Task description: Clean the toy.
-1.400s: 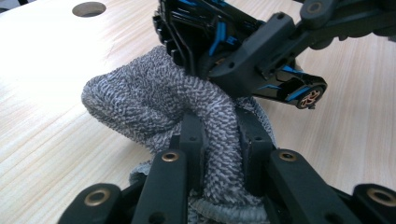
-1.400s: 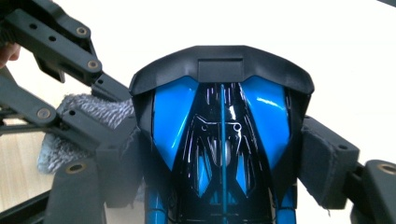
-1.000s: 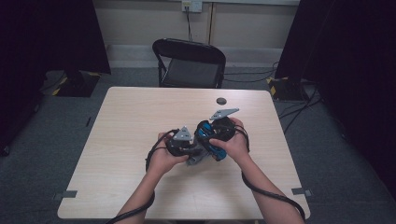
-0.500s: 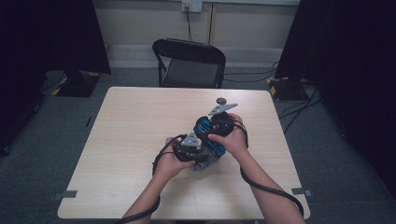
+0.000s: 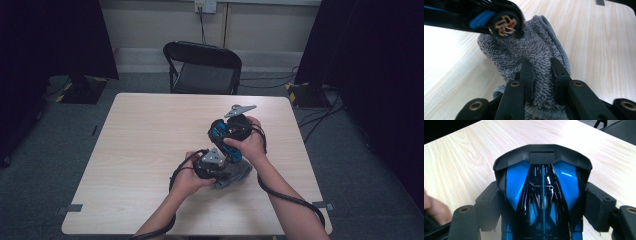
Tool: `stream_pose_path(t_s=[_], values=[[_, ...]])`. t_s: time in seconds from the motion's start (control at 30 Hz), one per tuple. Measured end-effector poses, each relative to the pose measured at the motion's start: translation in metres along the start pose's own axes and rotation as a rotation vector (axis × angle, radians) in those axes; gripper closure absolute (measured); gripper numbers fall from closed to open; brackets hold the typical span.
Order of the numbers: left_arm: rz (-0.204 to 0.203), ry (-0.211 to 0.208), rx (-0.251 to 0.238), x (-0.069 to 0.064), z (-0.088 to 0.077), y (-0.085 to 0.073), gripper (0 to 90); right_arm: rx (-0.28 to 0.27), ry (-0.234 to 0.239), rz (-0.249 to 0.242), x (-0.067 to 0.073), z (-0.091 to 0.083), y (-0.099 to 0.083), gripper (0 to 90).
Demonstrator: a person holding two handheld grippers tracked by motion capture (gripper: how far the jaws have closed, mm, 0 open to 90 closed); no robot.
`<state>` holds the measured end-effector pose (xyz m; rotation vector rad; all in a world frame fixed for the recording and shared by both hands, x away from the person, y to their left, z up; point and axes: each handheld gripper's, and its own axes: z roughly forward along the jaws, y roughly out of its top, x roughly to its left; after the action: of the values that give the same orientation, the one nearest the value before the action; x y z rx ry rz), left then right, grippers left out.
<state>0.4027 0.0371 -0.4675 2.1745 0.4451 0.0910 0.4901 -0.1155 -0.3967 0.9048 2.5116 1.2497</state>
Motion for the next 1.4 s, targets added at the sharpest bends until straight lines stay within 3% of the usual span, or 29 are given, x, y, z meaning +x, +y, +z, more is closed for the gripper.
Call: stream_pose_path(t_s=[0.13, 0.37, 0.57, 0.97, 1.4], values=[[0.000, -0.001, -0.002, 0.000, -0.004, -0.003, 75.1, -0.001, -0.003, 0.006, -0.005, -0.003, 0.000, 26.0], [-0.042, 0.063, -0.013, 0.016, -0.031, -0.014, 75.1, 0.010, -0.019, 0.022, -0.019, -0.012, -0.008, 26.0], [-0.063, 0.113, -0.020, 0.028, -0.054, -0.024, 75.1, 0.019, -0.039, 0.060, -0.031, -0.017, -0.024, 26.0], [-0.117, 0.214, -0.019, 0.052, -0.087, -0.050, 75.0, 0.053, -0.071, 0.084, -0.047, -0.028, -0.052, 26.0], [-0.161, 0.267, -0.027, 0.061, -0.108, -0.069, 74.8, 0.122, -0.111, 0.114, -0.062, -0.035, -0.089, 25.9]])
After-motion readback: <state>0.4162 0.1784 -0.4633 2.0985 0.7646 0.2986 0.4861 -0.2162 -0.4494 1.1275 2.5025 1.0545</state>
